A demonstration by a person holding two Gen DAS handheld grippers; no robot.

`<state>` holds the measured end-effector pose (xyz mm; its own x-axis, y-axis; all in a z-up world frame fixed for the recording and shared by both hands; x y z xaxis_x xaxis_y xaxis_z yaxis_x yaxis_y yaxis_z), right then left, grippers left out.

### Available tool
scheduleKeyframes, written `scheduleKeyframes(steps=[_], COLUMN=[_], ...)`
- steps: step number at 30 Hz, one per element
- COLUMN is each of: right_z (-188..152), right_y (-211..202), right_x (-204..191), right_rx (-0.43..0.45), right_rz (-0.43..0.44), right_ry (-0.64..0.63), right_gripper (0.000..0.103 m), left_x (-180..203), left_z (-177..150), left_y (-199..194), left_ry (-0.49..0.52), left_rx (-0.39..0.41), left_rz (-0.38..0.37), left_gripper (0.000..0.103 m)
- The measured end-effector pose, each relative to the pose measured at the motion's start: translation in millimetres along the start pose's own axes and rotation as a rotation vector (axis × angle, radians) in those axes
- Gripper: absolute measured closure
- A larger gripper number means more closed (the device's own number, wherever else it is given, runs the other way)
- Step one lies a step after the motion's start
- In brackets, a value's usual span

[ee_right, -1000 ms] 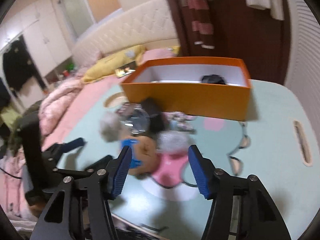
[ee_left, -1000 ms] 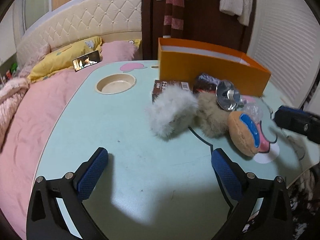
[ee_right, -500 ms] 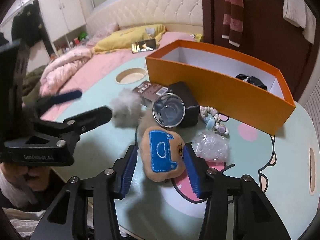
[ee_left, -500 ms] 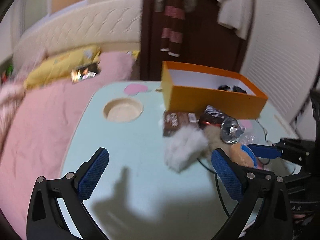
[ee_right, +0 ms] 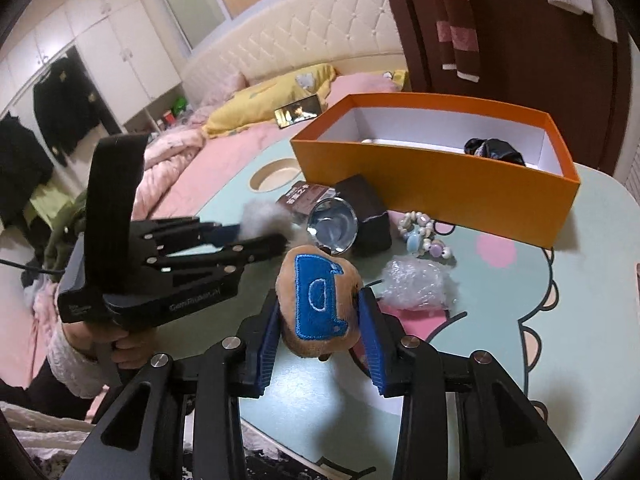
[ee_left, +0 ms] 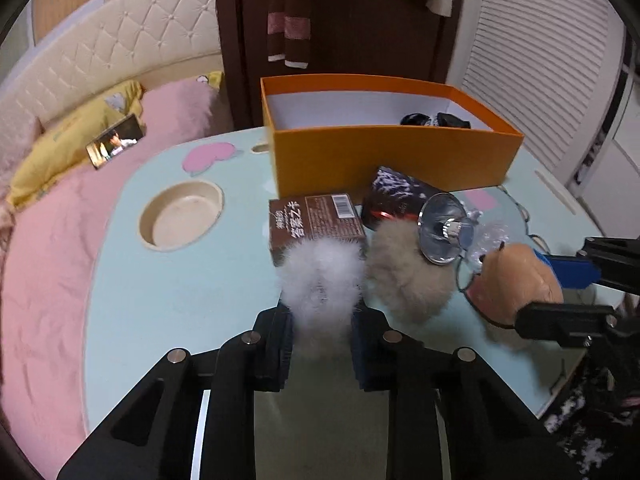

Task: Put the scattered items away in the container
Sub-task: 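Grasp the teddy bear with blue patch with the right tool while the left tool grasps the white fluffy ball, then carry the teddy bear and the fluffy ball above the orange box with both tools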

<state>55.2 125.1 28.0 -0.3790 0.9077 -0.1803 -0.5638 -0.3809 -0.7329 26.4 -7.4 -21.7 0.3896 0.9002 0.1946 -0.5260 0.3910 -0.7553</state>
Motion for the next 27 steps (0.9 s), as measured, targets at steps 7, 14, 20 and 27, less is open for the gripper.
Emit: scheduleKeyframes(steps=[7,14,20,27], right_z=[9,29,62,101], right_y=[-13,-24,-24,-7], right_x=[1,10,32,67], right_rx=[0.042,0.099,0.148,0.157], right_rz=[0.009,-0.025,-0.099,-0.152], right_ry=[-0.002,-0.007,0.002,0.062], right_gripper=[0.067,0.067,0.067,0.067], left_x=[5,15,21,13], left_z=[1,40,78,114], left_y=[-39,-63,-37,0], left_ry=[-0.016,-0.017,-0.01,-0.028], left_rx=[0.087,0.176,0.133,0.085], left_rz=[-0.037,-0.088,-0.09,-0.081], left_gripper=[0.078,0.078,0.078,0.078])
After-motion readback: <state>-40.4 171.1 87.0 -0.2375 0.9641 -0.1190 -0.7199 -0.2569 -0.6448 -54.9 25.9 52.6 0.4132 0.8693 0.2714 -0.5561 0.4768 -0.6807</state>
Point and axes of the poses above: each gripper's, at about its wrist camera, not at the fingertips, and y roughly the way its jaws point, x to its right, z to its top, the point moved 3 cm from there along y, roughly the way its jaws point, and after that the axes turned 11 degrees about -z, right-handed, at the moved point
